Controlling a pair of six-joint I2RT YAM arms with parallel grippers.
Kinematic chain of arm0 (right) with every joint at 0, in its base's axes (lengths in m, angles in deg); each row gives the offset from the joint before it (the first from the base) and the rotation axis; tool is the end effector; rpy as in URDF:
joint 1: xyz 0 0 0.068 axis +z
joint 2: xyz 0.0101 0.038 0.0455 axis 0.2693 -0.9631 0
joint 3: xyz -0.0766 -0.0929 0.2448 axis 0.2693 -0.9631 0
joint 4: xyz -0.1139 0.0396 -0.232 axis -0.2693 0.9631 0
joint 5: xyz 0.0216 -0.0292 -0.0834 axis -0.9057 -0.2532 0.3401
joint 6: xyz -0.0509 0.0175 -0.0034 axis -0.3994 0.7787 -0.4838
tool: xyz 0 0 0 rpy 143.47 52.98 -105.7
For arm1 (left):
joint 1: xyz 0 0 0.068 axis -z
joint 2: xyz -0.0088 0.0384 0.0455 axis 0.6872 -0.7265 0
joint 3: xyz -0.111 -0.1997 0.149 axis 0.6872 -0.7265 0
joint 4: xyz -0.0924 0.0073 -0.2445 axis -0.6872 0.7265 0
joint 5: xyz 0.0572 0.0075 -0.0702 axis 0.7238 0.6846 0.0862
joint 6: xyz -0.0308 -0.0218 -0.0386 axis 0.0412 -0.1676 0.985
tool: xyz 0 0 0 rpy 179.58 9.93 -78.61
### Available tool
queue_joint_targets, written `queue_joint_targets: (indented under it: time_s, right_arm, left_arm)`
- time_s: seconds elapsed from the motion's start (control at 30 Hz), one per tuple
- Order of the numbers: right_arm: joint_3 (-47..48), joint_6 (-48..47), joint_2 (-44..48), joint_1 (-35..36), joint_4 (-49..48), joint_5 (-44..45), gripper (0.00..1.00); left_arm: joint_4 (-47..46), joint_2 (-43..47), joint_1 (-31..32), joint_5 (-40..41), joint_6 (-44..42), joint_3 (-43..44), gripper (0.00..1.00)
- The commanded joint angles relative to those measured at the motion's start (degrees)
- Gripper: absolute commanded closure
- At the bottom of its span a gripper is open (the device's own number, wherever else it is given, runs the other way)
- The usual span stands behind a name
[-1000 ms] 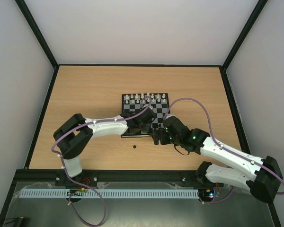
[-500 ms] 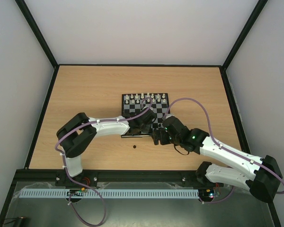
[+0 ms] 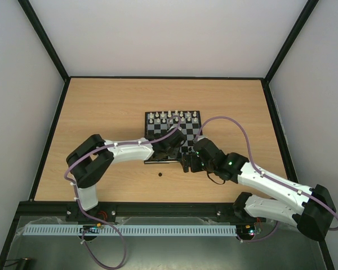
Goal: Set up the chess pieces on the board
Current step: Place the chess piece on the chessboard, then pick up the chess piece at the center of the board.
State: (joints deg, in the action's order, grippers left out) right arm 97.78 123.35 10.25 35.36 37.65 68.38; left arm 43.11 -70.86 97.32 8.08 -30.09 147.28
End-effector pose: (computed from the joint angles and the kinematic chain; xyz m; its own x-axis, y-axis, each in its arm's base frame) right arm 0.1397 0.1631 0.2450 -0.7206 0.0021 -0.6934 -0.3380 0.8721 0.3539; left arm 0.2317 -0.3004 0.1655 -0.7196 0.2351 -0.6534 0.3792 0.9213 -0.0862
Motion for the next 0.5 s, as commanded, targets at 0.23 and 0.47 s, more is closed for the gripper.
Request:
queue_joint_targets:
  time_s: [0.23,0.47]
  right_arm:
    - [-0.25,-0.66,-0.75,0.12,0.67,-0.02,0.02]
    - [0.12,-0.49,-1.01,0.09,1.19,0.0,0.01]
  left_arm:
    - [2.2,7.74,0.49,2.32,-0.35,1.21,0.41]
    - [6.07,17.89,0.49,5.68,1.07,-0.23,0.23]
